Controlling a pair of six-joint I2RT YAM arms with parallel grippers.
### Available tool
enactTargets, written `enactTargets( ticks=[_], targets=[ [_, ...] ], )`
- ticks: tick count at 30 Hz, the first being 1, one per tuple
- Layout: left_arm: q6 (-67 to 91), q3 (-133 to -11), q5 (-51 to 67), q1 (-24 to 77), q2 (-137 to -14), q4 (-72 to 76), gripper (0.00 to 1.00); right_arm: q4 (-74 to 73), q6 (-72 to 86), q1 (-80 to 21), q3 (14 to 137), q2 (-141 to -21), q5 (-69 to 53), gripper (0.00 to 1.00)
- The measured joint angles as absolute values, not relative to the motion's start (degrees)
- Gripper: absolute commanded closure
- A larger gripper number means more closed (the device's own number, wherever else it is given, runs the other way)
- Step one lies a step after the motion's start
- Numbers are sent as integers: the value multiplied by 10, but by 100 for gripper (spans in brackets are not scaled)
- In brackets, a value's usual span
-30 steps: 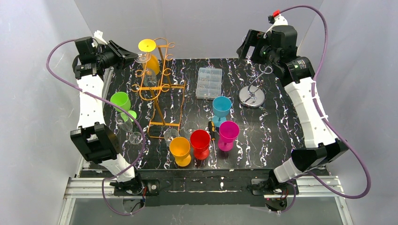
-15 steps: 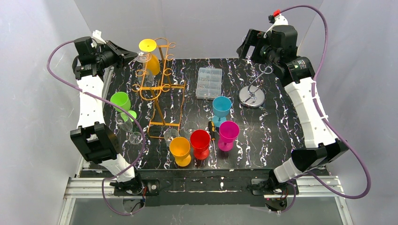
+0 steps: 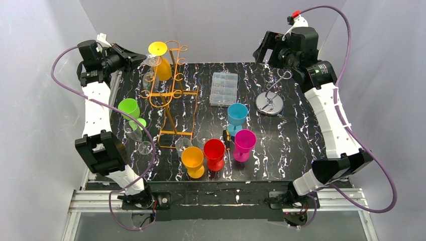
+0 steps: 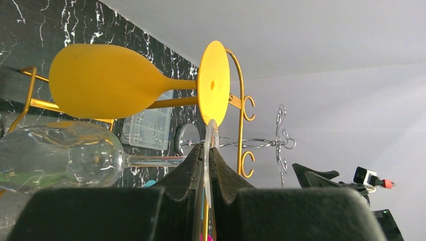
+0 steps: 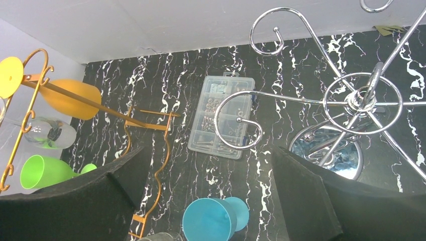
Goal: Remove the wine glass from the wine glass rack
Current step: Pick up the wine glass from the wine rack.
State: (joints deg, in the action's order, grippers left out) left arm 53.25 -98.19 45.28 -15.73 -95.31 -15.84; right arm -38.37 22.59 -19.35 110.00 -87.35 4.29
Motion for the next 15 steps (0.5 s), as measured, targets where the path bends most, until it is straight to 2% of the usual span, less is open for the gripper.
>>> enactTargets(
  ticks=[15],
  targets=[
    [602, -951, 474, -168, -947, -86, 100, -384, 226, -194, 1100, -874, 31, 1]
  ],
)
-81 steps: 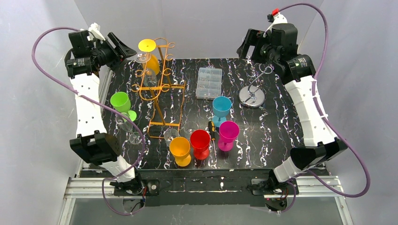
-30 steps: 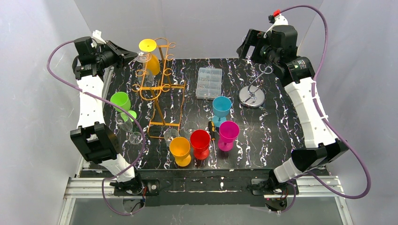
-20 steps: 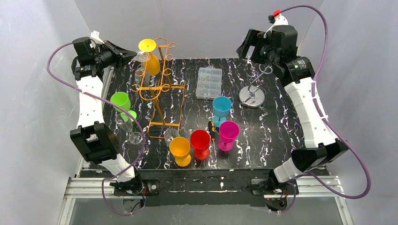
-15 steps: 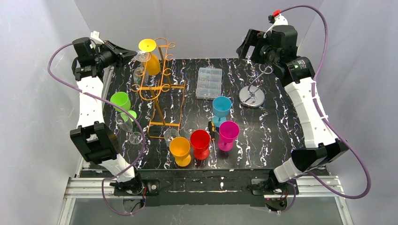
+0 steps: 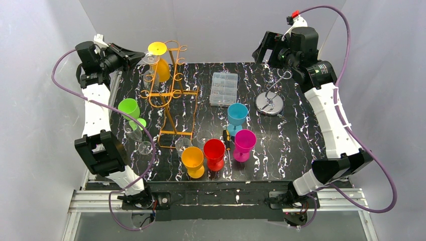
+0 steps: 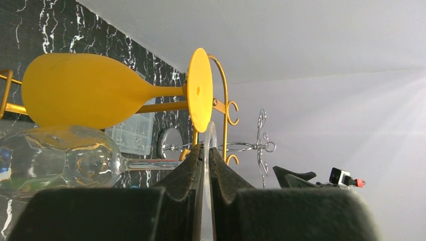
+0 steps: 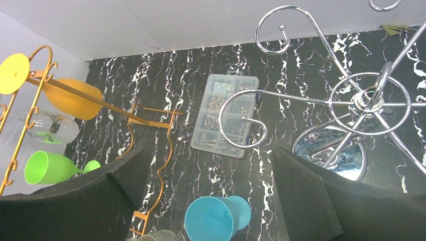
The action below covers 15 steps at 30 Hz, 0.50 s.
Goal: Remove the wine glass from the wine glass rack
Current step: Pick up the wine glass from the wine rack.
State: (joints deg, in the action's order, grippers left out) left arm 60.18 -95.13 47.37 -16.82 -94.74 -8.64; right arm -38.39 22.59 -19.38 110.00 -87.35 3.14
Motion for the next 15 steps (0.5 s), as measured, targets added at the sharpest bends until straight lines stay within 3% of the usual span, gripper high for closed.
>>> enactTargets(
  ticks=[15],
  targets=[
    [627, -940, 469, -183, -933, -59, 100, -384, 226, -194, 1100, -874, 27, 2]
  ],
)
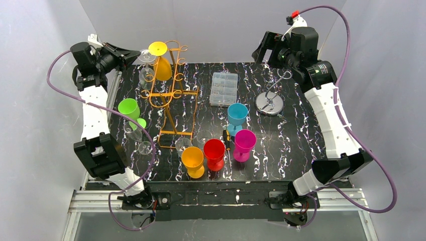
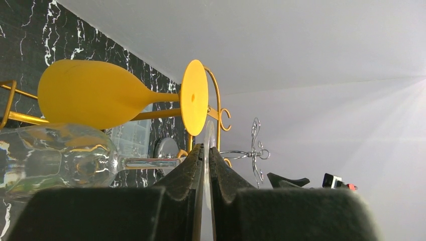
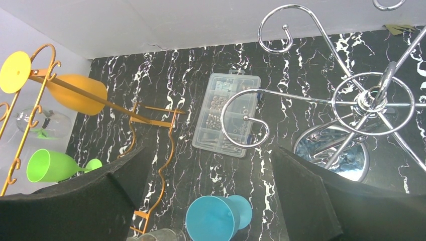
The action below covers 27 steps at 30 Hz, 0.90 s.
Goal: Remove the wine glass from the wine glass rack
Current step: Pick up the wine glass from the wine rack.
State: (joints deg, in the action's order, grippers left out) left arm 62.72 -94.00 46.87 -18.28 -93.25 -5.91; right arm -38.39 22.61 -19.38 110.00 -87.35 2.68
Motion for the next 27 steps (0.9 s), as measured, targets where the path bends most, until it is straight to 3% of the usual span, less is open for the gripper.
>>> enactTargets(
  ticks=[17, 27],
  targets=[
    [630, -962, 441, -192, -928, -64, 100, -376, 230, -203, 1136, -887, -46, 2],
    [619, -1039, 414, -198, -884, -103, 100, -312, 270, -310, 1218, -950, -106, 2]
  ],
)
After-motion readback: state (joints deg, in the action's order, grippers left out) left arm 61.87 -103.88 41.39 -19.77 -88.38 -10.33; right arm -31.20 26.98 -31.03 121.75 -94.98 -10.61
